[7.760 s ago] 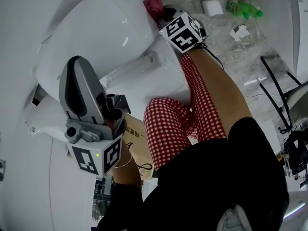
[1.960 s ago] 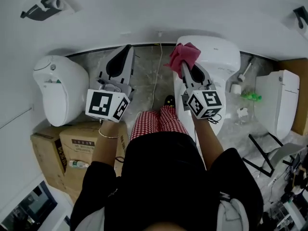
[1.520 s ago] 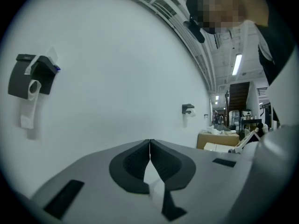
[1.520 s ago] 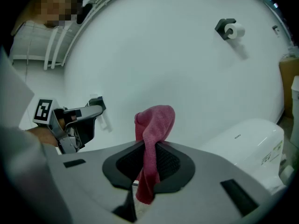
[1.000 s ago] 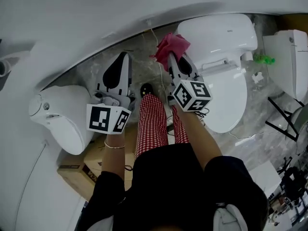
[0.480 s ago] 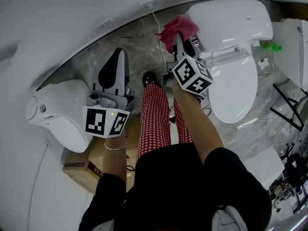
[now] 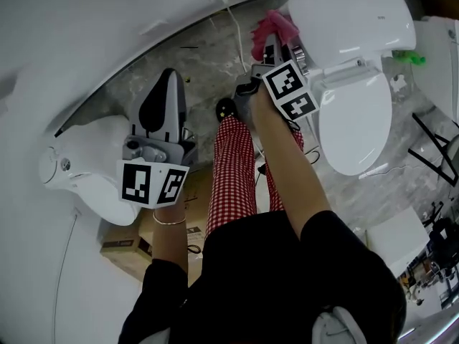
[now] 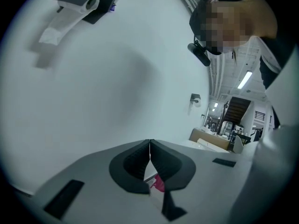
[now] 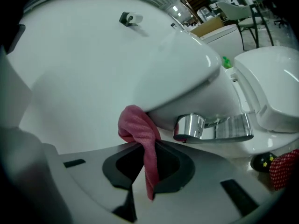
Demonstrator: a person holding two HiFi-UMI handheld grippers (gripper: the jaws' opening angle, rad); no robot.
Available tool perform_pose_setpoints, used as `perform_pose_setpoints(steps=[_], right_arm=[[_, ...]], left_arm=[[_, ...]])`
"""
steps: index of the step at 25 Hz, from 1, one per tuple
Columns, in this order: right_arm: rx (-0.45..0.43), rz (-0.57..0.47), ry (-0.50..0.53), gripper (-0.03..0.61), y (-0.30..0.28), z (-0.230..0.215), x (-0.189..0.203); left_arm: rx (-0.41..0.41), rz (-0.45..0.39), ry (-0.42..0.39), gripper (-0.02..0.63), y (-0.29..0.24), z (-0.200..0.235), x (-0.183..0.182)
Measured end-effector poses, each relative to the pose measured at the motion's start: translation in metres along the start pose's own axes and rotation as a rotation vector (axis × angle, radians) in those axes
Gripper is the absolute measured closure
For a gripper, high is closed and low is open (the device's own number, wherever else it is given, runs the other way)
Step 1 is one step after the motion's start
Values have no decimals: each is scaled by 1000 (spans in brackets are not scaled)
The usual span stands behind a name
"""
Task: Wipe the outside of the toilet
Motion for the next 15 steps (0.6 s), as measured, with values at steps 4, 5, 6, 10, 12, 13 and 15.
perform_pose_setpoints(steps=[4, 5, 6, 10, 12, 13, 15], right_arm=[[48, -29, -9, 518, -2, -17, -1], [56, -30, -4, 518, -2, -20, 0], [60, -33, 3, 518, -3, -23, 0], [65, -46, 18, 518, -4, -31, 2], [77, -43, 10, 518, -5, -35, 4], [84, -45, 3, 518, -6, -38, 6], [94, -52, -2, 518, -9, -45, 8]], left_arm=[[4, 4, 10, 603, -1, 2, 3], [4, 6, 13, 603, -1, 3, 4], [5, 8, 14, 603, -1, 3, 6], [6, 19, 15, 603, 1, 6, 12], [3, 26, 18, 603, 1, 9, 15], [2, 30, 19, 603, 0, 10, 16], [1, 34, 20, 603, 0, 12, 18]])
Point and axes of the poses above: the fingertips, and each gripper's own axes: y backward along the fingers, z to its left, x out of its underside, the point moved 1 cm from there along y, backward along the fingers, and after that the axes turned 13 degrees about -x, right-handed, at the moved point
